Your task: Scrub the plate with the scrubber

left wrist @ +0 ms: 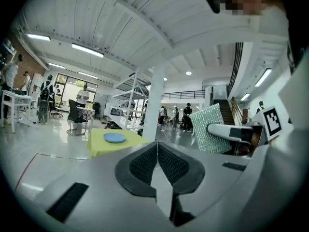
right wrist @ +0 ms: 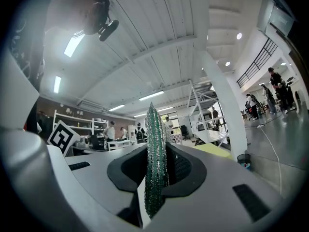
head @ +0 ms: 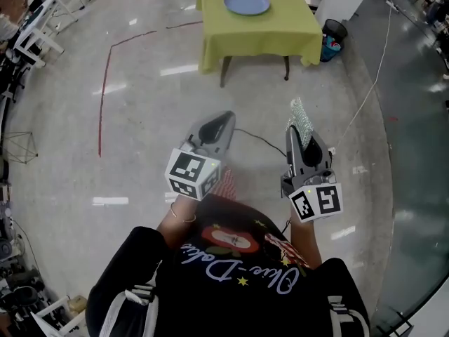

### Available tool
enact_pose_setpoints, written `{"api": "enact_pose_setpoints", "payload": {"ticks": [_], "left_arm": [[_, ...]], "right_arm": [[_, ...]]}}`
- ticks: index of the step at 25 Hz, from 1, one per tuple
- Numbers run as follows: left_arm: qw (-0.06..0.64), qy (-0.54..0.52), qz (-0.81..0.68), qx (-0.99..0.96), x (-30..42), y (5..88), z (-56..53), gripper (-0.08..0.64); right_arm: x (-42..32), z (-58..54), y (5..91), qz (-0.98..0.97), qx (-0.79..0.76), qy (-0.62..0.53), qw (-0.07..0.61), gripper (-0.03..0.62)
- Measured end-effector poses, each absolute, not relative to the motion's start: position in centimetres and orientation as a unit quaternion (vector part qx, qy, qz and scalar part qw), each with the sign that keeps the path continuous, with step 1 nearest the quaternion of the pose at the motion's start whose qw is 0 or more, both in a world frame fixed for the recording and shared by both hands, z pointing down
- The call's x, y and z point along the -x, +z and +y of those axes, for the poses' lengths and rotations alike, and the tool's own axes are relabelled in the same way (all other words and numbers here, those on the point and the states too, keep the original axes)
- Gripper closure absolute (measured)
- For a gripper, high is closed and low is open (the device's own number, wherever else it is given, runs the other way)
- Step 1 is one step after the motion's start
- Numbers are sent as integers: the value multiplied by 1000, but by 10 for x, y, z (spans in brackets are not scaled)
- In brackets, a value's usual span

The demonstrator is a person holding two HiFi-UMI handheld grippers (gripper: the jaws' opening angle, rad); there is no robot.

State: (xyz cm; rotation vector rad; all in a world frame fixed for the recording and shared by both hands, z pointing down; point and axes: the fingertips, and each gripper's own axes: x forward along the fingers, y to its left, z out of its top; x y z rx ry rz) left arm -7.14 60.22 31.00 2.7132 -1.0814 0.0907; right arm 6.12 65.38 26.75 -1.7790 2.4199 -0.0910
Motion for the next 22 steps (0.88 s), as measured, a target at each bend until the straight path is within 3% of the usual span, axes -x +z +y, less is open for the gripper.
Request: {"api": "enact_pose_setpoints", "payload": {"ticks": [12,22], "left_arm": [[117,48,-330,-935,46,321,471,555],[119,61,-299,-945,56,326,374,555]], "right_arm": [[-84,524,278,785,615,-45,60,533],[-59,432,282,777,625,-52,52,532]]}}
